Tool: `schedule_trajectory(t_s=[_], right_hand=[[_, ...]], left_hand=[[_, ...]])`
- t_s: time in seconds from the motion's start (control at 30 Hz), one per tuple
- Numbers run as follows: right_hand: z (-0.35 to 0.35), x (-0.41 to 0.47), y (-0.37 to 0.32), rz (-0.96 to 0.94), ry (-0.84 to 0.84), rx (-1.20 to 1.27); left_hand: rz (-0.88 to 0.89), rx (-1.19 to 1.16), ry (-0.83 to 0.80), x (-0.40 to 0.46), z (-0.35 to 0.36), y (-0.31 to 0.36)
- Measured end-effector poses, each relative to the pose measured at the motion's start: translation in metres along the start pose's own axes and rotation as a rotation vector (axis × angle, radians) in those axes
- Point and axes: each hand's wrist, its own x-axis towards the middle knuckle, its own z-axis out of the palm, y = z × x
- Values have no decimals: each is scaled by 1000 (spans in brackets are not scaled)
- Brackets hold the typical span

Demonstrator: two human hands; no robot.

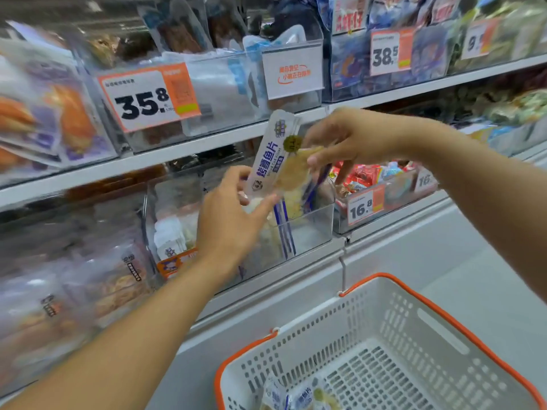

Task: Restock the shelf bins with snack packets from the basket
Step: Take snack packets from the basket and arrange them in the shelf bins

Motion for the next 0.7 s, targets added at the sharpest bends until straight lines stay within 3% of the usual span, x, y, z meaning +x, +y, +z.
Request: schedule_trajectory(t_s=[0.1,0.23,0.43,0.7], right_hand=[[-15,8,-5,-39,202,-472],[1,29,5,12,266,-613],[14,63,2,-40,329,-572],[53,87,33,170,85,-632]], left_hand=[[32,495,-54,4,-8,-18],[94,709,-262,4,-2,-37],[129,807,-354,8,1,-39],[143,840,-351,6,1,-41]])
